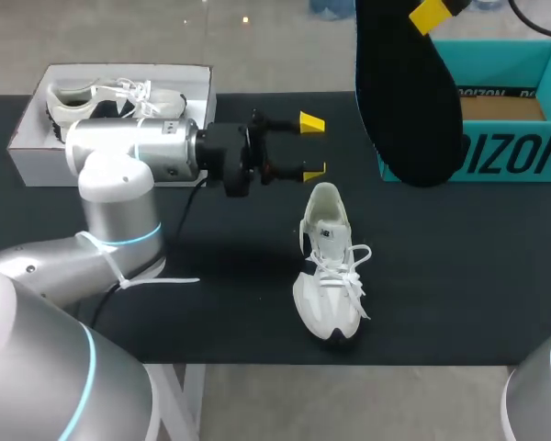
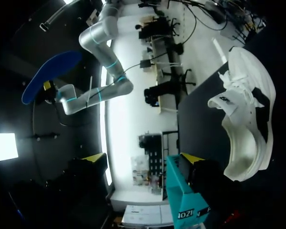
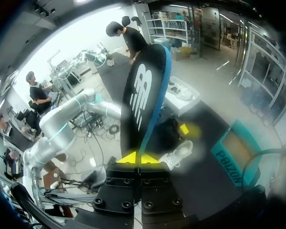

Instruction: Take the shoe out of the shoebox, open the shoe tongue, remove and reinsert the insole, then place the shoe into the shoebox

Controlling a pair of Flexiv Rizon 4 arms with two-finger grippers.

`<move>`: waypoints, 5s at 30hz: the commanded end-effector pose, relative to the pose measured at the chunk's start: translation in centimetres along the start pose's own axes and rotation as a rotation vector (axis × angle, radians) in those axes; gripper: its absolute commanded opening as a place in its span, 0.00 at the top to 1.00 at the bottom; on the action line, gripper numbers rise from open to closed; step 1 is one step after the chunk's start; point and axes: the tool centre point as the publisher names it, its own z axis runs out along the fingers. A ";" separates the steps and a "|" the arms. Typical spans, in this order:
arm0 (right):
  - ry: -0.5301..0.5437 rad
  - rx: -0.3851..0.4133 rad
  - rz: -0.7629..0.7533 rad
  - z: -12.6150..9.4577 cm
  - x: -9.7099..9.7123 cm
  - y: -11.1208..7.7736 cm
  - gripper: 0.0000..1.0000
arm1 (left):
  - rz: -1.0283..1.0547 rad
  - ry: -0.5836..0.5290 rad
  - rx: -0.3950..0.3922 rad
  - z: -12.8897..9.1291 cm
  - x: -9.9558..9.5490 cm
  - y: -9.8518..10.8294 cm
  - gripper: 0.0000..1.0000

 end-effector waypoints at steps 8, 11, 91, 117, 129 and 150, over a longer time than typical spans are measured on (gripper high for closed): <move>0.001 0.003 0.001 0.0 -0.1 0.1 1.00 | 0.001 0.001 -0.002 0.1 0.0 0.0 0.00; 0.001 0.003 0.001 0.0 -0.1 0.1 1.00 | 0.001 0.001 -0.002 0.1 0.0 0.0 0.00; 0.527 0.201 0.550 24.4 -19.8 -6.3 1.00 | 0.085 0.061 -0.003 0.7 -1.7 -3.0 0.00; 0.549 0.201 0.562 25.6 -19.4 -4.9 1.00 | 0.118 0.075 0.003 0.4 -1.0 -2.8 0.73; 0.552 0.193 0.571 25.7 -18.9 -5.2 1.00 | 0.124 0.071 0.006 0.4 -1.0 -2.9 1.00; 0.442 0.086 0.613 21.7 -19.2 -7.3 0.00 | 0.124 0.076 0.005 -0.4 -1.1 -3.2 1.00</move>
